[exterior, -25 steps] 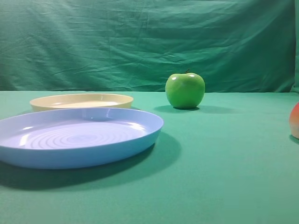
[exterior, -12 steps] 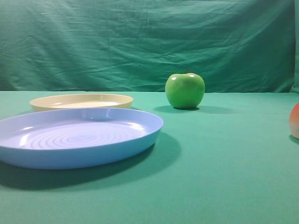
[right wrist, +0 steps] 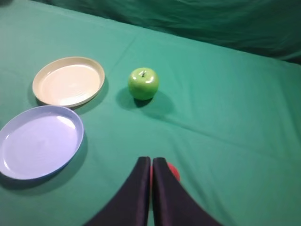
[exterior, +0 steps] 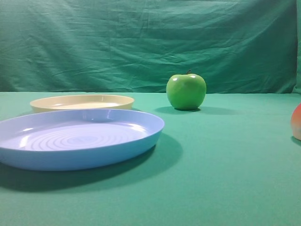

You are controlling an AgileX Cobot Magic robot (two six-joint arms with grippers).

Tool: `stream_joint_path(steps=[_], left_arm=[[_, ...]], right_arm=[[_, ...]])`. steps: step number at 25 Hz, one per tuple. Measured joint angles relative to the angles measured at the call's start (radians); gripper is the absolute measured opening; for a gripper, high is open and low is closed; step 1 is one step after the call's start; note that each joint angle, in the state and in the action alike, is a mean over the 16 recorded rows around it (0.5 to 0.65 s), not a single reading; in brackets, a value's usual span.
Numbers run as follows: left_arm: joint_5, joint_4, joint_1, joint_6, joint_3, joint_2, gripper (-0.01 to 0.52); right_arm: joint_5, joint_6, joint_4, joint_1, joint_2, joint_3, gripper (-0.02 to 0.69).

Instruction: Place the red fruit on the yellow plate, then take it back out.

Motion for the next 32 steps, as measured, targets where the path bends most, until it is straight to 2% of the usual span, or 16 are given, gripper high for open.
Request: stream_joint_path(steps=[6, 14, 22, 27, 32], left_arm=[[0.0, 0.0, 0.0, 0.0, 0.0, 0.0, 0.0], [0.0, 0.0, 0.0, 0.0, 0.0, 0.0, 0.0], [0.0, 0.0, 0.0, 0.0, 0.0, 0.0, 0.0], [0.0, 0.0, 0.0, -0.001, 0.0, 0.0, 0.0], [0.0, 0.0, 0.0, -0.002, 0.0, 0.0, 0.0]], right_arm=[[-0.177, 0.027, -0.065, -0.069, -0.139, 0.167, 0.0], [-0.457, 0.035, -0.086, -0.176, -0.304, 0.501, 0.0], [-0.692, 0.078, -0.086, -0.215, -0.391, 0.806, 0.0], [-0.773, 0.123, -0.083, -0.216, -0.41, 0.922, 0.0], [-0.781, 0.162, -0.081, -0.216, -0.413, 0.978, 0.0]])
